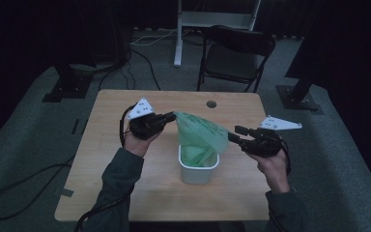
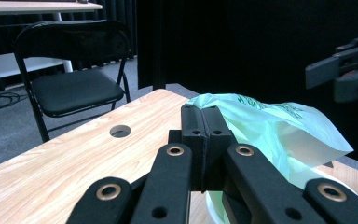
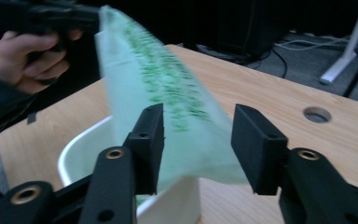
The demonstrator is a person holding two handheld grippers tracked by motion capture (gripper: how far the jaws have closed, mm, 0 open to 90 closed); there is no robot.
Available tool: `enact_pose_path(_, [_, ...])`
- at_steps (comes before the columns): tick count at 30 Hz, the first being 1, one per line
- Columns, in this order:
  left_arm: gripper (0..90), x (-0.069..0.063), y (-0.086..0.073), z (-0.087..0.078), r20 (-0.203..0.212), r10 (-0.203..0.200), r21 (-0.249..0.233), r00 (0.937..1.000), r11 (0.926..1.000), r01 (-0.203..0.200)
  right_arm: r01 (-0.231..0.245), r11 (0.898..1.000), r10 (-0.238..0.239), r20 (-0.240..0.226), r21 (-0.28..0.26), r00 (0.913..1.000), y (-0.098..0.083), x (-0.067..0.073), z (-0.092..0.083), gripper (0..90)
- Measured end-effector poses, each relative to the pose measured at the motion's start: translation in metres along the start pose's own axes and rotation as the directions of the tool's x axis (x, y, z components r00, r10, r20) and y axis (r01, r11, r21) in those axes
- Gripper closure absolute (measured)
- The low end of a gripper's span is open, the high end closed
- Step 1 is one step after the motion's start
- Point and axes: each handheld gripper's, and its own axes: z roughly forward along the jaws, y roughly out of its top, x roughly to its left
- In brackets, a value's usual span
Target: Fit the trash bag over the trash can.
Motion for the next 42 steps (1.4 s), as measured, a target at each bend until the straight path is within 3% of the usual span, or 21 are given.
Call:
enact_pose_path(5, [90.0,-0.001,0.002,0.004,-0.005,-0.011,0.002,0.9999,0.9999,0.011,0.062,0.998,-0.062,-0.02,0.021,0.9979,0.001,0.013,0.009,47.4])
enact_pose_path(10, [90.0,-0.003,0.005,0.007,-0.006,-0.011,0.01,0.9999,0.9999,0.011,0.086,0.996,-0.085,-0.03,0.031,0.9959,0.002,0.019,0.015,43.9])
enact_pose_path(11, [90.0,-0.004,0.006,0.008,-0.006,-0.013,0.008,0.9999,0.9999,0.014,0.117,0.992,-0.117,-0.012,0.05,0.9931,0.002,0.025,0.019,40.6])
enact_pose_path(17, [90.0,-0.006,0.008,0.011,-0.01,-0.021,0.008,0.9997,0.9998,0.021,0.183,0.98,-0.183,-0.002,0.079,0.9831,0.0,0.036,0.029,36.4])
enact_pose_path(21, [90.0,-0.005,0.008,0.01,-0.008,-0.024,0.008,0.9997,0.9997,0.025,0.22,0.969,-0.227,0.046,0.113,0.9729,0.0,0.041,0.036,36.3])
enact_pose_path(22, [90.0,-0.005,0.008,0.01,-0.008,-0.024,0.008,0.9997,0.9997,0.025,0.236,0.963,-0.246,0.068,0.127,0.9669,0.0,0.042,0.038,37.1])
enact_pose_path(23, [90.0,-0.004,0.007,0.009,-0.007,-0.028,0.008,0.9996,0.9996,0.028,0.254,0.954,-0.274,0.125,0.159,0.9534,0.0,0.042,0.042,41.9])
enact_pose_path(26, [90.0,-0.004,0.006,0.008,-0.008,-0.031,0.01,0.9995,0.9995,0.031,0.247,0.951,-0.281,0.179,0.187,0.9429,0.001,0.039,0.046,50.8])
enact_pose_path(33, [90.0,-0.003,0.005,0.006,-0.007,-0.029,0.014,0.9996,0.9995,0.029,0.192,0.968,-0.222,0.198,0.162,0.9546,0.007,0.023,0.039,76.5])
enact_pose_path(35, [90.0,-0.004,0.005,0.006,-0.005,-0.028,0.014,0.9996,0.9995,0.029,0.186,0.968,-0.218,0.194,0.17,0.9565,0.008,0.02,0.038,84.6])
enact_pose_path(36, [90.0,-0.004,0.005,0.006,-0.006,-0.023,0.017,0.9997,0.9996,0.023,0.188,0.968,-0.221,0.208,0.167,0.953,0.008,0.018,0.037,86.8])
enact_pose_path(38, [90.0,-0.005,0.005,0.006,-0.007,-0.017,0.019,0.9998,0.9997,0.017,0.173,0.972,-0.203,0.2,0.157,0.9586,0.01,0.017,0.036,90.0])
enact_pose_path(42, [89.9,-0.007,0.005,0.007,-0.005,-0.01,0.026,0.9999,0.9996,0.011,0.172,0.975,-0.199,0.209,0.14,0.9574,0.013,0.017,0.033,90.0])
